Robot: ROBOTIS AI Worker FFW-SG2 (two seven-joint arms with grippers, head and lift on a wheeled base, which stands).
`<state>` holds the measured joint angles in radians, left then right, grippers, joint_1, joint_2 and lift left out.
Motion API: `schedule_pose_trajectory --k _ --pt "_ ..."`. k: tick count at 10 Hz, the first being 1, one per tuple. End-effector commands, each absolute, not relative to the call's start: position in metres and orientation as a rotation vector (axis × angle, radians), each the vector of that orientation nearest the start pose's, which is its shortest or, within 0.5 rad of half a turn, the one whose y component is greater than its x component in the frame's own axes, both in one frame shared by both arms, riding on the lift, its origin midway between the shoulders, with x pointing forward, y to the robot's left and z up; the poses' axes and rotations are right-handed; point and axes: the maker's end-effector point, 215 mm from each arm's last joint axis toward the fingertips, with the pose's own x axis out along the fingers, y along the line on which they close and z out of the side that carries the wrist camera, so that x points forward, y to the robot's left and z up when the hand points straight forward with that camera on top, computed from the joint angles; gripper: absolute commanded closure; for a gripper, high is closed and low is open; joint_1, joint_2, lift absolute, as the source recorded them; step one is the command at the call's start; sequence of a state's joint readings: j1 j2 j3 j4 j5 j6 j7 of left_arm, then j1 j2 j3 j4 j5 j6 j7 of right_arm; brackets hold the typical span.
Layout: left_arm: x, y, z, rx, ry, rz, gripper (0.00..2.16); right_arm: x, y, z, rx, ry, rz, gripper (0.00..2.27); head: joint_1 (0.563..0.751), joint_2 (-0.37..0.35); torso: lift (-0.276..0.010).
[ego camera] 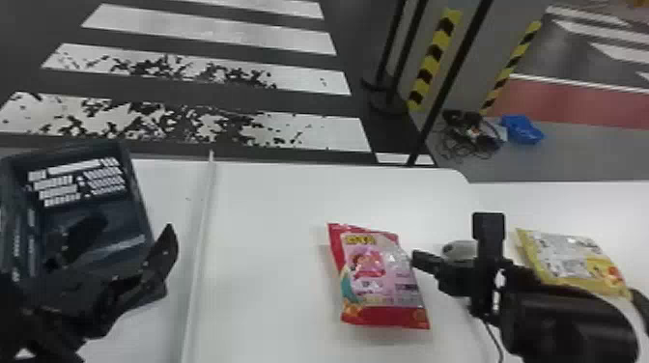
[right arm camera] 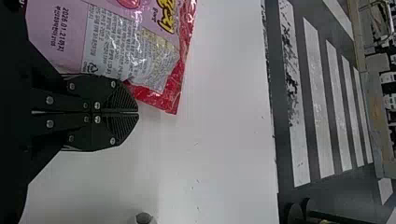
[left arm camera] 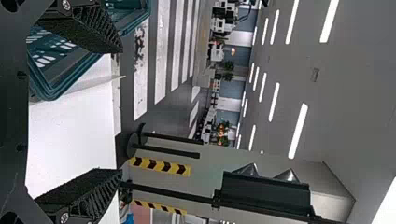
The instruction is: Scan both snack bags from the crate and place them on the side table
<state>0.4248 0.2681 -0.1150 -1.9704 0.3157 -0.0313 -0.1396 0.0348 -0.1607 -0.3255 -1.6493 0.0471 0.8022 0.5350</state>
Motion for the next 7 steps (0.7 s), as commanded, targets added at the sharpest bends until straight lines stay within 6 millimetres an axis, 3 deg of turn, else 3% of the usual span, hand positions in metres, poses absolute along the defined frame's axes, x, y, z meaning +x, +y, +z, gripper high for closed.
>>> schedule_pose_trajectory --k 1,3,5,6,7 --pt "0.453 0.169 -0.343 -0.122 0.034 -0.34 0.08 0.493 -0.389 -0.487 0.081 0.661 0.084 2.26 0.695 -0.236 -0.095" --pt "0.453 0.17 -0.344 -0.122 0.037 -0.338 0.08 0.48 -0.401 -0.451 0.026 0.601 0.06 1.66 0.695 -0.258 -0.095" --pt "0.454 0.17 -0.344 -0.123 0.037 -0.337 0.08 0.45 -0.402 -0.439 -0.011 0.604 0.052 0.33 0.695 -0.272 -0.095" --pt "0.454 0.17 -0.344 -0.122 0.035 -0.337 0.08 0.438 -0.404 -0.437 -0.018 0.607 0.044 0.09 0.695 -0.275 -0.095" --pt "0.454 0.17 -0.345 -0.123 0.039 -0.337 0.08 0.427 -0.41 -0.439 -0.018 0.619 0.03 0.08 0.695 -0.282 -0.095"
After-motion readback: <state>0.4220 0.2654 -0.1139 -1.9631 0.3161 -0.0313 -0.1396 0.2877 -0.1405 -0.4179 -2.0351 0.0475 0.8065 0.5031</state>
